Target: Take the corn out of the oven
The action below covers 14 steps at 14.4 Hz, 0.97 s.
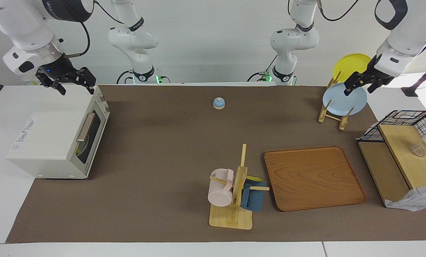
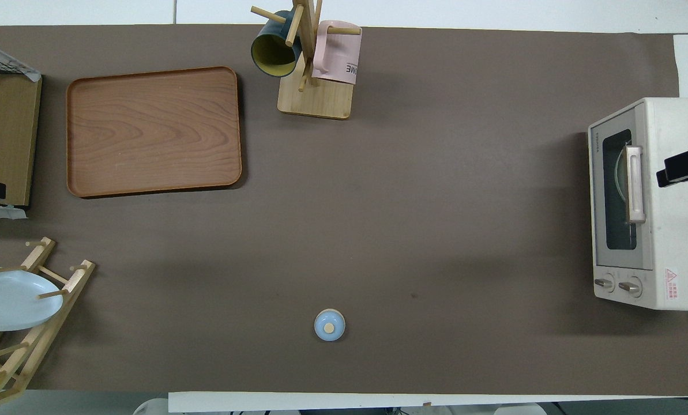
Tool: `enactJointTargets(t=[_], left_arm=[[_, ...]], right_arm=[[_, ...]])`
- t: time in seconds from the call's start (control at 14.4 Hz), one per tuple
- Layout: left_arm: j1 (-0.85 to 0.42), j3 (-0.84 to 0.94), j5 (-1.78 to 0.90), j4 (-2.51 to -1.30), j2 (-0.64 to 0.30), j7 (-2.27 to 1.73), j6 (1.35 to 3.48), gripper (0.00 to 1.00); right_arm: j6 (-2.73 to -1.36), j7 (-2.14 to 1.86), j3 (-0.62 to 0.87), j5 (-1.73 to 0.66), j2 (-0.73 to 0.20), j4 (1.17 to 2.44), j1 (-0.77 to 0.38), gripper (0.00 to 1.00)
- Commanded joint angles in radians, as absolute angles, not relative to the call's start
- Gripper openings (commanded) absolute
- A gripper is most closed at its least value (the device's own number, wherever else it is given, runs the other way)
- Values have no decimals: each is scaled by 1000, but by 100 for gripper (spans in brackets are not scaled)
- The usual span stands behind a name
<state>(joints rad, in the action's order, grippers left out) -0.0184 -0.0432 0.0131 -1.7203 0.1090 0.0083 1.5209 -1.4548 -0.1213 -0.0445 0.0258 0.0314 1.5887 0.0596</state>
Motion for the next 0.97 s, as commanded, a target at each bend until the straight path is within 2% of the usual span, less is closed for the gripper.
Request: enactJointTargets(t=[0.0, 0.35, 0.42, 0.49, 0.56, 0.63, 0.7, 0.9], left_arm=[[-17, -44, 6, -1741, 132, -2, 1516, 100], [-17, -44, 6, -1741, 133, -2, 1516, 100], [-17, -44, 6, -1741, 132, -2, 1516, 100], [-17, -44, 6, -1741, 133, -2, 1516, 100], [-17, -44, 6, -1741, 132, -2, 1516, 100], [-17, -44, 6, -1741, 132, -2, 1516, 100], [-17, -44, 6, -1741, 132, -2, 1516, 100], [-17, -44, 6, -1741, 132, -2, 1516, 100]], right_arm=[[-1460, -123, -38, 37, 34, 1589, 60, 100], [-1462, -156, -38, 15, 37, 1601, 61, 98], [-1492, -179, -38, 6, 38, 1612, 58, 67], [-1553, -196, -38, 8, 49, 1650, 58, 41], [-1601, -216, -38, 9, 58, 1698, 60, 28], [-1641, -222, -40, 12, 60, 1738, 58, 4], [-1675, -221, -40, 29, 58, 1770, 58, 0], [-1738, -219, -40, 110, 46, 1831, 60, 0]])
